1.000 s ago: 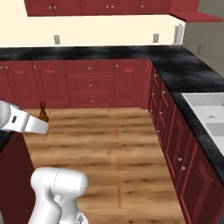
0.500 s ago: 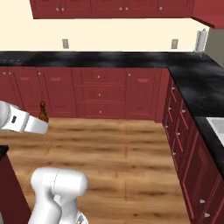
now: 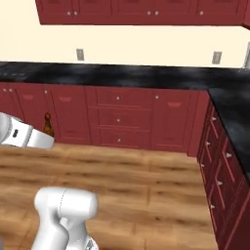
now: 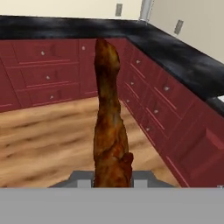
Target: Transport the chicken drumstick from the fridge to the microwave and turn on the microwave.
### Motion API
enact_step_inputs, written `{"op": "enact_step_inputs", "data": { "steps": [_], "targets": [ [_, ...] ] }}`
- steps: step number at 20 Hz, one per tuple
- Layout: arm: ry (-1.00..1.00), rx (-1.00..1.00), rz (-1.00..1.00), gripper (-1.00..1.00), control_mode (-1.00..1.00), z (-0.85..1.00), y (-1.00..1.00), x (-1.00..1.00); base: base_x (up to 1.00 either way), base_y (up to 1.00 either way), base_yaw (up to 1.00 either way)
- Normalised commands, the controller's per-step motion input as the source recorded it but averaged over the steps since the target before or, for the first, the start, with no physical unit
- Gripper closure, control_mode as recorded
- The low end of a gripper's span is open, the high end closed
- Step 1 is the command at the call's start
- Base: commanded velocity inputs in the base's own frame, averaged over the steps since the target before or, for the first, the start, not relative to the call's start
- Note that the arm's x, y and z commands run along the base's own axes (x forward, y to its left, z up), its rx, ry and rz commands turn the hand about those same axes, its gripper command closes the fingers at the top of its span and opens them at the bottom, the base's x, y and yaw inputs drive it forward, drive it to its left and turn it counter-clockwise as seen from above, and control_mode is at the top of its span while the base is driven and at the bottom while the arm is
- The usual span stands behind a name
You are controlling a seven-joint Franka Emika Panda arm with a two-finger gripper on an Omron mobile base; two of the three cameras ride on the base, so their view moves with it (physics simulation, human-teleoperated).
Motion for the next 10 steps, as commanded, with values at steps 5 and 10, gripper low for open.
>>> {"op": "enact_step_inputs", "data": {
  "steps": [5, 10],
  "targets": [
    [0.0, 0.0, 0.0, 1.0, 1.0, 0.0, 0.0, 0.0, 0.93, 0.0, 0.26],
    [0.0, 0.0, 0.0, 1.0, 1.0, 0.0, 0.0, 0.0, 0.88, 0.0, 0.36]
  ]
}}
